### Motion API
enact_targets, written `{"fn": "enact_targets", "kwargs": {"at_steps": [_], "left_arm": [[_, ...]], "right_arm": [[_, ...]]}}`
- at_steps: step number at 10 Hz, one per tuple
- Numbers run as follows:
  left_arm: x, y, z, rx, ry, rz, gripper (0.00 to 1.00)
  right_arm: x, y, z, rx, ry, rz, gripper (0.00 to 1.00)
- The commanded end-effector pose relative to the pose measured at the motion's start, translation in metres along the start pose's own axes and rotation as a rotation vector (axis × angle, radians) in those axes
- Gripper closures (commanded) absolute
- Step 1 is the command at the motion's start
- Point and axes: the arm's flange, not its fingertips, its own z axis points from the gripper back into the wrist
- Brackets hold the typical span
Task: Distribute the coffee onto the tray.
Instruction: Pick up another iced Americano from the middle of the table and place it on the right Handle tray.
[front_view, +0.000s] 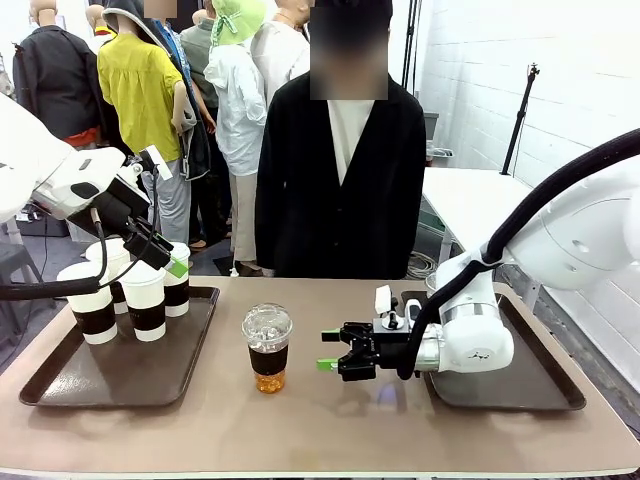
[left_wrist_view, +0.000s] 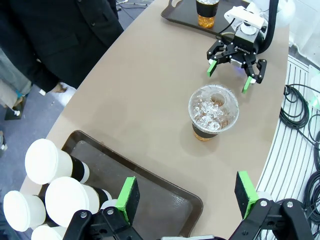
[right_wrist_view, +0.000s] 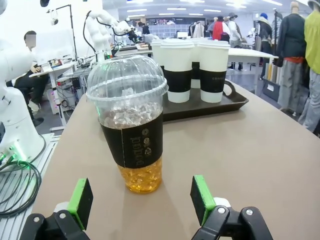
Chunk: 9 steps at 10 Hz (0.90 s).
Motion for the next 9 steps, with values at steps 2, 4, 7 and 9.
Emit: {"fn": "enact_targets", "kwargs": {"at_steps": [2,4,7,9], "left_arm": [[-0.001,0.002,0.001,-0.01,-0.005,-0.005,0.0],[-0.001,0.002,0.001,-0.01,-0.005,-0.005,0.0],[-0.001,0.002,0.001,-0.01,-0.005,-0.005,0.0],[-0.001,0.002,0.001,-0.01,-0.005,-0.005,0.0]], "right_arm": [[-0.003,-0.012,-0.029,-0.002,-0.016,0.002,0.0],[-0.002,-0.014,-0.042,0.014,-0.015,-0.006,0.0],[-0.001,-0.014,-0.061,0.052,-0.015,-0.005,0.0],[-0.001,-0.014,-0.069,0.064,-0.013,-0.006,0.0]]}}
